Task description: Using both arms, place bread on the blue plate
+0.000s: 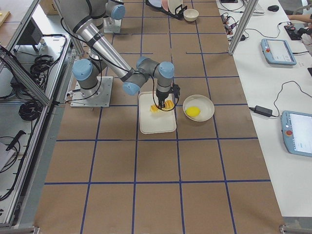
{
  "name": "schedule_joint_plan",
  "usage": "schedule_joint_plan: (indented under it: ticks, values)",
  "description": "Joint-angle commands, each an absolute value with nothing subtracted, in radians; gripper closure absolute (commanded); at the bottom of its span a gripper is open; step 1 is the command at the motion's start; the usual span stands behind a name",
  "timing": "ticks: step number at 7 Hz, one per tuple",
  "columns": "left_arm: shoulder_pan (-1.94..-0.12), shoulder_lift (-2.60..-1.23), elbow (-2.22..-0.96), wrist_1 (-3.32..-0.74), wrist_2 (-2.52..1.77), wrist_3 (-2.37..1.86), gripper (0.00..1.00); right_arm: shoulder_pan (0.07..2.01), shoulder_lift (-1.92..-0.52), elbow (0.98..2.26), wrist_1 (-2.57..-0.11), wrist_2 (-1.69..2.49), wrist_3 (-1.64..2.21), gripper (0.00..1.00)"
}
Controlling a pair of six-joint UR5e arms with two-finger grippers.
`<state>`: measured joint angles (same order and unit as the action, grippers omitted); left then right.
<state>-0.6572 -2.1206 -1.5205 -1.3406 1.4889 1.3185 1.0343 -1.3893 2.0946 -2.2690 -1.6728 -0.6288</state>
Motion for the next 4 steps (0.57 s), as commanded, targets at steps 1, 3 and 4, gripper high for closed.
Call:
schedule_joint_plan:
  ticks: [1, 3, 4]
  values:
    - [-0.676, -2.057, -1.523, -1.359, 1.509, 1.302, 0.99, 1.069, -1.468, 1.999, -2.119, -1.674, -0.627, 0.93]
    - [-0.675, -1.941, -1.546, -1.448, 1.511, 1.296, 0.99, 1.176, -1.508, 1.784, -1.882, -1.718, -0.592, 0.92]
    - [-0.667, -1.886, -1.539, -1.519, 1.514, 1.295, 0.99, 1.222, -1.522, 1.644, -1.721, -1.733, -0.531, 0.92]
